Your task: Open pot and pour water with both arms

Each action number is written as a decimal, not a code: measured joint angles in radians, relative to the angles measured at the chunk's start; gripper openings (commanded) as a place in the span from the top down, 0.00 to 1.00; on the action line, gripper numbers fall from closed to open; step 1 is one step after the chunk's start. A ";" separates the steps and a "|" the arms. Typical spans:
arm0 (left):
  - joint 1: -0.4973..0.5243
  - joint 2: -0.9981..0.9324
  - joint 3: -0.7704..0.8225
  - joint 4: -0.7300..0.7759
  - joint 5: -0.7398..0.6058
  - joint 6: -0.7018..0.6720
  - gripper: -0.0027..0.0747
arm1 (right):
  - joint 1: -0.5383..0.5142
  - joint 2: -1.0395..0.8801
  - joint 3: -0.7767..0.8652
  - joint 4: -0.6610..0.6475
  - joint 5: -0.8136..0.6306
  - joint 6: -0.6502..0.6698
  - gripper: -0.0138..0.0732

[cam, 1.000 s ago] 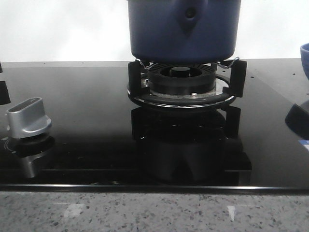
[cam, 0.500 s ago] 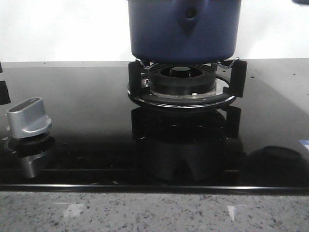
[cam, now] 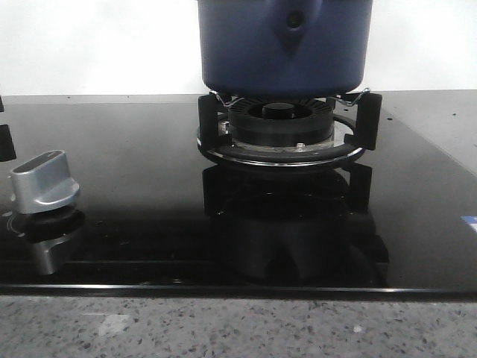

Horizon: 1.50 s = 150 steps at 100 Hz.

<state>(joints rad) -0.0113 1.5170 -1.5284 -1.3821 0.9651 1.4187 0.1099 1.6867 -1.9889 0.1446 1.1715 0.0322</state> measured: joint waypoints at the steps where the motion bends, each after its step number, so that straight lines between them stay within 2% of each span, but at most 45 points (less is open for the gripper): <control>1: 0.000 0.000 0.000 0.000 0.000 0.000 0.67 | 0.003 0.000 0.000 0.000 -0.010 0.000 0.90; 30: 0.000 0.000 0.000 0.000 0.000 0.000 0.67 | 0.092 0.006 0.000 0.002 -0.184 -0.067 0.90; 54: 0.000 0.000 0.000 0.000 0.000 0.000 0.67 | 0.144 0.003 0.069 -0.077 -0.326 -0.090 0.89; 68: 0.000 0.000 0.000 0.000 0.000 0.000 0.67 | 0.174 -0.035 0.183 -0.121 -0.473 -0.093 0.89; 109: 0.000 0.000 0.000 0.000 0.000 0.000 0.67 | 0.185 -0.223 0.612 -0.179 -1.034 -0.093 0.89; 150: 0.000 0.000 0.000 0.000 0.000 0.000 0.67 | 0.185 -0.240 0.822 -0.214 -1.397 -0.093 0.89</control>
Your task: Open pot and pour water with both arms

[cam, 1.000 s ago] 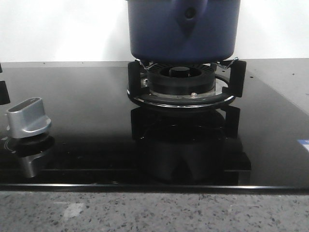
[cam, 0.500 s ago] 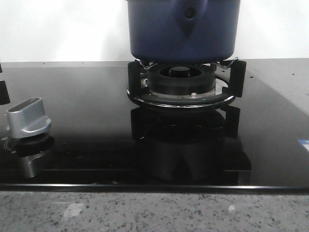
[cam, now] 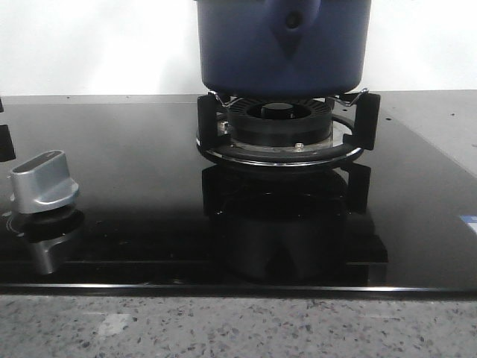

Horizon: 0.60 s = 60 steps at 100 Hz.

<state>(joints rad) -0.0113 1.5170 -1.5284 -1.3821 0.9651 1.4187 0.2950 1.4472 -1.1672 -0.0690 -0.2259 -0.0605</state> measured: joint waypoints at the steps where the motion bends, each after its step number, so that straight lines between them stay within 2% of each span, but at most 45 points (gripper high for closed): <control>1: 0.000 0.000 0.000 0.000 0.000 0.000 0.67 | 0.000 0.000 0.006 0.000 -0.007 0.000 0.89; 24: 0.000 0.000 0.000 0.000 0.000 0.000 0.67 | 0.000 -0.007 0.080 -0.002 -0.212 0.000 0.90; 51: 0.000 0.000 0.000 0.000 0.000 0.000 0.67 | 0.000 -0.007 0.091 -0.004 -0.281 0.000 0.90; 60: 0.000 0.000 0.000 0.000 0.000 0.000 0.67 | 0.000 -0.007 0.113 -0.004 -0.350 0.000 0.90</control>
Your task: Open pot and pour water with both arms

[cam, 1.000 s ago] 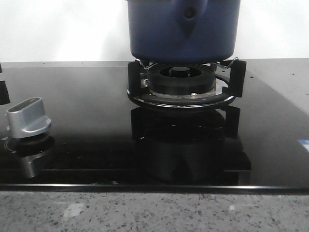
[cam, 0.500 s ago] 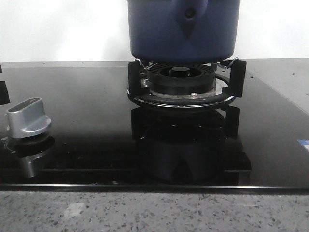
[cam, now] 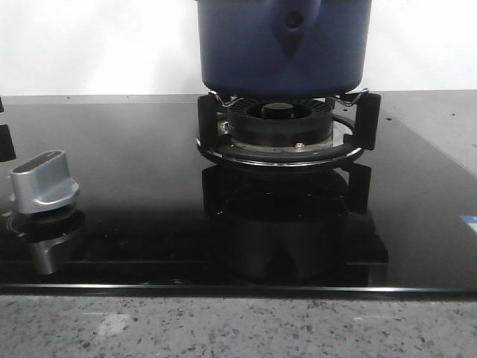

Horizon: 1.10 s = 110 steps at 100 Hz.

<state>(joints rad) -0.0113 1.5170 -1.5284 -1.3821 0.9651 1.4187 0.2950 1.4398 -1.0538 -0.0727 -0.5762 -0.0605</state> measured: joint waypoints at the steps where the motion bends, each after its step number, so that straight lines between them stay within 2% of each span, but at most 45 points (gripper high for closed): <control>1: 0.000 0.000 0.000 0.000 0.000 0.000 0.67 | 0.000 0.000 0.003 0.000 -0.015 0.000 0.90; 24: 0.000 0.000 0.000 0.000 0.000 0.000 0.67 | 0.000 0.002 0.107 -0.001 -0.254 0.000 0.90; 50: 0.000 0.000 0.000 0.000 0.001 0.000 0.67 | 0.000 0.045 0.122 -0.001 -0.388 0.000 0.90; 110: 0.000 0.000 0.000 0.000 0.002 0.000 0.67 | 0.000 0.059 0.122 -0.001 -0.502 0.000 0.90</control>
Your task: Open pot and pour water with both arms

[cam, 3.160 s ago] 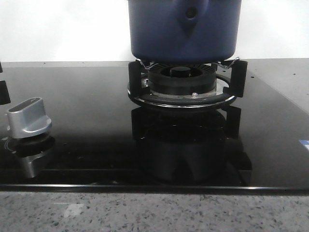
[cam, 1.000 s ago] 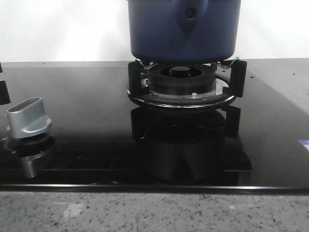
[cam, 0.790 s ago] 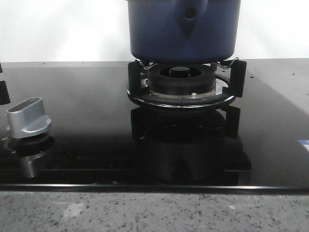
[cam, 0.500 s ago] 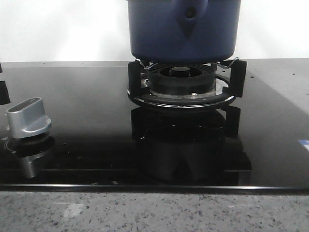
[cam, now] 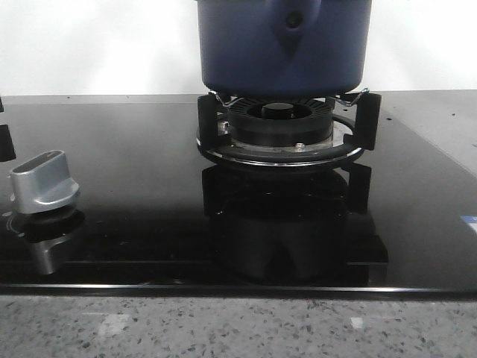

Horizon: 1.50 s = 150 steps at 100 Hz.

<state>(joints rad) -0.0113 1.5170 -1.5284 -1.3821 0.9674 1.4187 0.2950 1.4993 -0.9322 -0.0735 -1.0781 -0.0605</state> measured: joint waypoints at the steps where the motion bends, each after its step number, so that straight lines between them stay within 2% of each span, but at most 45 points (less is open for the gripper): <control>1: 0.000 0.000 0.000 0.000 0.000 0.000 0.67 | 0.000 0.000 0.000 0.000 -0.002 0.000 0.90; 58: 0.000 0.000 0.000 0.000 0.000 0.000 0.67 | 0.000 0.000 0.000 0.000 -0.003 0.000 0.90; 75: 0.000 0.000 0.000 0.000 0.000 0.000 0.67 | 0.000 -0.022 -0.010 0.017 0.143 0.000 0.90; 82: 0.000 0.000 0.000 0.000 0.000 0.000 0.67 | -0.002 -0.056 -0.029 0.049 0.258 0.000 0.90; 96: -0.009 0.000 0.000 -0.016 0.000 0.000 0.67 | -0.046 -0.149 -0.119 0.097 0.602 0.000 0.90; 127: -0.136 0.000 0.000 -0.025 -0.023 0.000 0.67 | -0.289 -0.242 -0.406 0.134 1.551 0.000 0.90; 143: -0.212 0.000 0.000 -0.029 -0.067 0.009 0.67 | -0.434 -0.235 -0.420 0.134 1.871 0.000 0.90; 150: -0.242 0.000 0.000 -0.029 -0.089 0.012 0.67 | -0.494 -0.219 -0.403 0.137 1.957 0.000 0.90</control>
<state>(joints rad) -0.2530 1.5170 -1.5284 -1.4113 0.8781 1.4303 -0.1986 1.2806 -1.3357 0.0635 0.8785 -0.0605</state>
